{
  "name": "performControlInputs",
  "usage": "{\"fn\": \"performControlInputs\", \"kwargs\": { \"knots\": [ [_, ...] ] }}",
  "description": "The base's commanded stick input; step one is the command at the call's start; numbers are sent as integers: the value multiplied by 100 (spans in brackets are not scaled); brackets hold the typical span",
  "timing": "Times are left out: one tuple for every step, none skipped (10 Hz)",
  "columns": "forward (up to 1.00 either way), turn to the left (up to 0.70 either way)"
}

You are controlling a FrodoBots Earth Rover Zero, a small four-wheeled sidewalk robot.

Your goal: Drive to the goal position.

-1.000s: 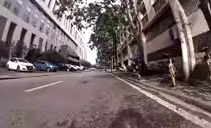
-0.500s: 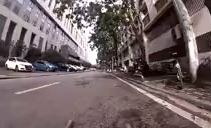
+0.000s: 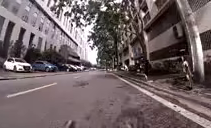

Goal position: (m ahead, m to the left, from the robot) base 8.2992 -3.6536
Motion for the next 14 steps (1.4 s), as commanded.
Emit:
{"fn": "performControlInputs", "kwargs": {
  "knots": [
    [70, 0],
    [70, 0],
    [70, 0],
    [70, 0],
    [70, 0],
    [70, 0],
    [70, 0],
    [70, 0],
    [70, 0],
    [70, 0],
    [70, 0],
    [70, 0],
    [70, 0],
    [70, 0]
  ]
}}
